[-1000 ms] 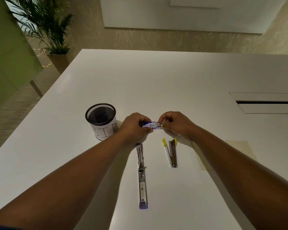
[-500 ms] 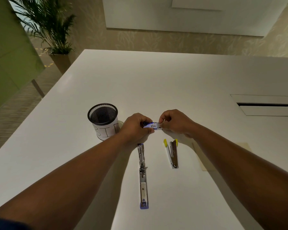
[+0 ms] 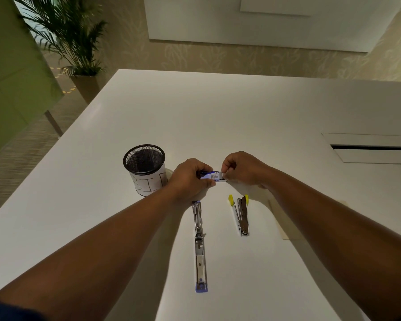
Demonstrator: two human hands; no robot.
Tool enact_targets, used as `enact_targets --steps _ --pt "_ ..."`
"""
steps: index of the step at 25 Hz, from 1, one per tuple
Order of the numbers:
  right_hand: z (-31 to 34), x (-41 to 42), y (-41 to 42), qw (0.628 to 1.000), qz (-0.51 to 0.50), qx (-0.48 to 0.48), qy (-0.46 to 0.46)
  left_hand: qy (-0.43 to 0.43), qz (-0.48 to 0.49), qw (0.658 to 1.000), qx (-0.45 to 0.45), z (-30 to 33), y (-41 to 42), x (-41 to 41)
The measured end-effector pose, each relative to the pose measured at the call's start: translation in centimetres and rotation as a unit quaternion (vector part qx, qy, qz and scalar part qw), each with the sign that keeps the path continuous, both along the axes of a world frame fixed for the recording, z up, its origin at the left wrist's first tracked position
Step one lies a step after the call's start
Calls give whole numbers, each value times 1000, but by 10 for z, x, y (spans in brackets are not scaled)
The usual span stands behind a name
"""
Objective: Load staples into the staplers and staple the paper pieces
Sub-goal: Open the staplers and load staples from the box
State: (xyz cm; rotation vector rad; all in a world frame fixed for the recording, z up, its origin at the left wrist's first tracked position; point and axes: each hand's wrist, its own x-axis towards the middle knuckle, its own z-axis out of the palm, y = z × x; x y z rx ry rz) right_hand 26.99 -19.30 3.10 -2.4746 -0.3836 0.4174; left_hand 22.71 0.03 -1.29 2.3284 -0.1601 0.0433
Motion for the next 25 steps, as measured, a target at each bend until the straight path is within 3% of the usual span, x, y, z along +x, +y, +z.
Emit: enact_targets --steps 9,12,14,18,25 --pt "8 -1 -1 999 -19 13 32 0 8 1000 -10 -1 0 0" --pt "13 2 -9 992 -54 64 99 -4 16 1000 -13 -3 0 -1" --pt "17 1 -14 989 -25 55 138 -7 16 1000 -13 -4 0 -2" --pt "16 -13 -4 992 88 -54 68 -12 16 1000 -9 -5 0 -2" --pt "-5 -21 -1 997 66 -3 -26 -23 9 1000 -16 -3 -1 -3"
